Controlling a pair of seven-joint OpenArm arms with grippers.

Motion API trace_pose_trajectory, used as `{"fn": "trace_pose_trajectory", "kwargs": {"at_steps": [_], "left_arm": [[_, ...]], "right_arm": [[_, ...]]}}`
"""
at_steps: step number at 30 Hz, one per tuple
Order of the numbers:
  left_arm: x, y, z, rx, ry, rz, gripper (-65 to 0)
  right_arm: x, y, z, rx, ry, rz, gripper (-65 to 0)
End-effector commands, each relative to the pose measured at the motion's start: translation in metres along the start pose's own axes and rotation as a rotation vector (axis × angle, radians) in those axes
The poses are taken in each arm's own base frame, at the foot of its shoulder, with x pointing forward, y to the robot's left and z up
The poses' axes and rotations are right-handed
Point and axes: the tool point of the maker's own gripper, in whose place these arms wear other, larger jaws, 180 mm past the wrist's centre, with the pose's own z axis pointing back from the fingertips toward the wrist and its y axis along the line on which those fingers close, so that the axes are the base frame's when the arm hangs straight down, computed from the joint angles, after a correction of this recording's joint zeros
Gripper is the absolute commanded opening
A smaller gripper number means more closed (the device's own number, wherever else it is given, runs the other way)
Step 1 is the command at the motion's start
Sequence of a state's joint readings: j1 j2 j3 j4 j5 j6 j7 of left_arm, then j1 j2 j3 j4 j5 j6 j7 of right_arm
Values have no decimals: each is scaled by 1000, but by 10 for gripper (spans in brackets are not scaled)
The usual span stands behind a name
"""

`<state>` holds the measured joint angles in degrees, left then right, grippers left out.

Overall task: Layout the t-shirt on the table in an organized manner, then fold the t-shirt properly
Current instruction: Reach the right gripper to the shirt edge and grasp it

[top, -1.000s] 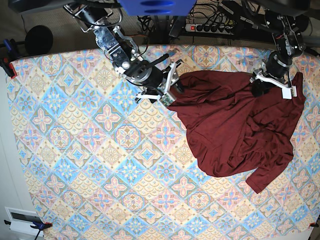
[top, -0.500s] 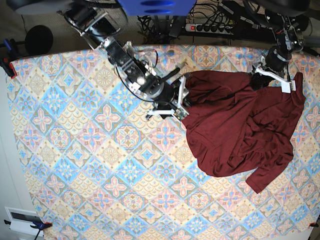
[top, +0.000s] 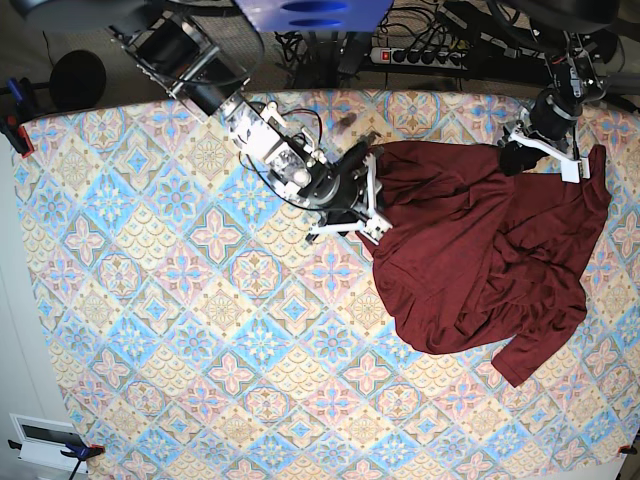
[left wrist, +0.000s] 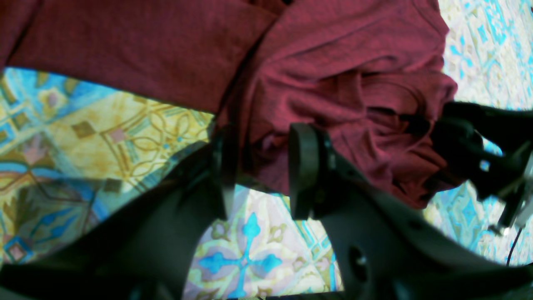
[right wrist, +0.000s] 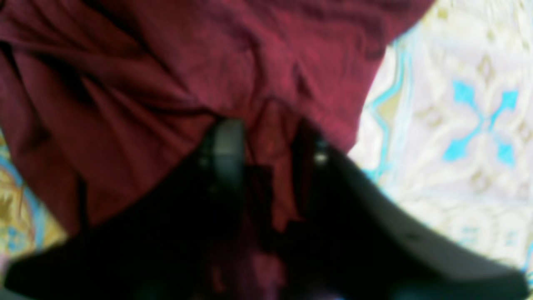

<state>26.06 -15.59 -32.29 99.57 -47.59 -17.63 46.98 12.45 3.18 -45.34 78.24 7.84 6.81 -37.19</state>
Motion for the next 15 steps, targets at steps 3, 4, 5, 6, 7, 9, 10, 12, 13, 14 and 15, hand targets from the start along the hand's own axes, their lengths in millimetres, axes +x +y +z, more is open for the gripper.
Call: {"fn": "trace_pose_trajectory", "kwargs": {"at_steps": [3,4,5,6,7,9,10,12,13,14,15], "left_arm": [[16,-4,3,-15,-44,-22,-445],[16,-4,3,-15,-44,-22,-445],[16,-4,3,-16,-47,-22,-445],[17,-4,3,-16,-48,-22,-445],[17,-4,3,-16,-48,-22,-445],[17,-4,3,-16,-48,-22,-445],[17,-4,3,-16,-48,-22,-445],[17,-4,3,-16,-50,-22,-445],[17,-4,3,-16,-50,-22,-445],[17,-4,3,-16,-50,-22,-445],[16,-3,3,-14,-48,-20,-445]], "right_arm": [[19,-12,2,-27,-54,-2,-650],[20,-18,3,-39,-58,-16,-650],[19,-25,4,-55,-61,-33,-637],[20,-31,6,-67,-65,-48,-647],[18,-39,7,-82,-66,-61,-650],[26,-53,14,-113,-95,-86,-650],[30,-60,18,-127,-111,-99,-650],[37,-79,28,-168,-143,-137,-650],[39,-90,32,-192,-156,-158,-650],[40,-100,37,-213,-168,-177,-650],[38,-110,42,-234,-169,-188,-650]]}}
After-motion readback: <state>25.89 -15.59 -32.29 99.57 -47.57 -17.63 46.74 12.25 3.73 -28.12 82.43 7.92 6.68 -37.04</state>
